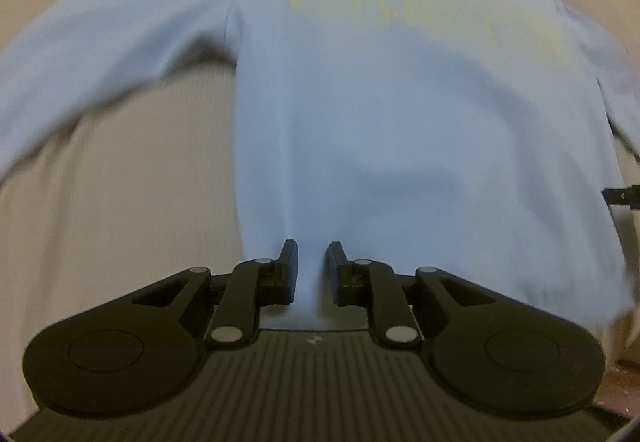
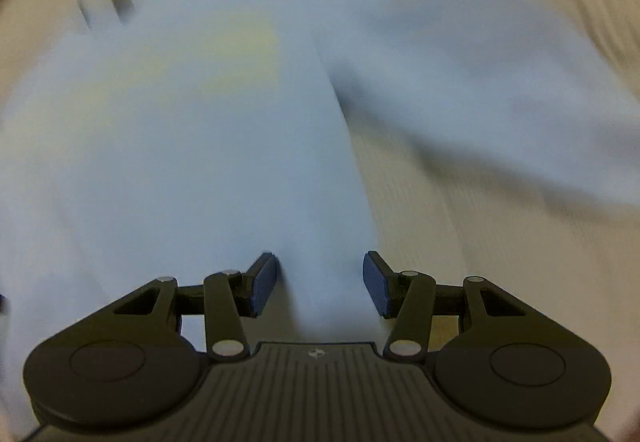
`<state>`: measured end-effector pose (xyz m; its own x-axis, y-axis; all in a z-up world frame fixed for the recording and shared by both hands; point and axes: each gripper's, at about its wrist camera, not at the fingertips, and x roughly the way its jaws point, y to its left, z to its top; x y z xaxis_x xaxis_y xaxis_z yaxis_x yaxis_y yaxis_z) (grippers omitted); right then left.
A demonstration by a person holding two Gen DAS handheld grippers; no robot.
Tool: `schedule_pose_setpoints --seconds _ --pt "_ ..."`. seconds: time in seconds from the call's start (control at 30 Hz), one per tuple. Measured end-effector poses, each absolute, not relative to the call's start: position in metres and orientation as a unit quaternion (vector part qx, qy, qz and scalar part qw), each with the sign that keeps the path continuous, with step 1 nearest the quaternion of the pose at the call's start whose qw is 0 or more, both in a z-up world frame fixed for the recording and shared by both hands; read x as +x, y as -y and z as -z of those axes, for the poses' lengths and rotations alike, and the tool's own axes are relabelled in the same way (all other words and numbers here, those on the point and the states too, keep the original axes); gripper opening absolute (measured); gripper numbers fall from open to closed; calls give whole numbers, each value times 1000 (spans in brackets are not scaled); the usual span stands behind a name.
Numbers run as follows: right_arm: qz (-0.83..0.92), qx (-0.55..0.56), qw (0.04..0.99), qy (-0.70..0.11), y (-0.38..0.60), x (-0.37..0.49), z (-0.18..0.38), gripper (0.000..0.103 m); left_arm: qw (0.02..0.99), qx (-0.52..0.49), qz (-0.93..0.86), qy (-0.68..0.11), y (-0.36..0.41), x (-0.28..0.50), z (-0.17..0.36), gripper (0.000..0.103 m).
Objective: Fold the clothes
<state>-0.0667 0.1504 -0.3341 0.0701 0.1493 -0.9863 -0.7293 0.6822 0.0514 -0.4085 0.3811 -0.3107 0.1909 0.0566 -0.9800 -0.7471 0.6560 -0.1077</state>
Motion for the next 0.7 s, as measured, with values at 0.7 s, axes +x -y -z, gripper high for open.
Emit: schedule_pose_setpoints --seconds 0.7 --pt "-406 -143 717 -549 -116 -106 154 89 722 -255 -400 -504 -282 -379 116 46"
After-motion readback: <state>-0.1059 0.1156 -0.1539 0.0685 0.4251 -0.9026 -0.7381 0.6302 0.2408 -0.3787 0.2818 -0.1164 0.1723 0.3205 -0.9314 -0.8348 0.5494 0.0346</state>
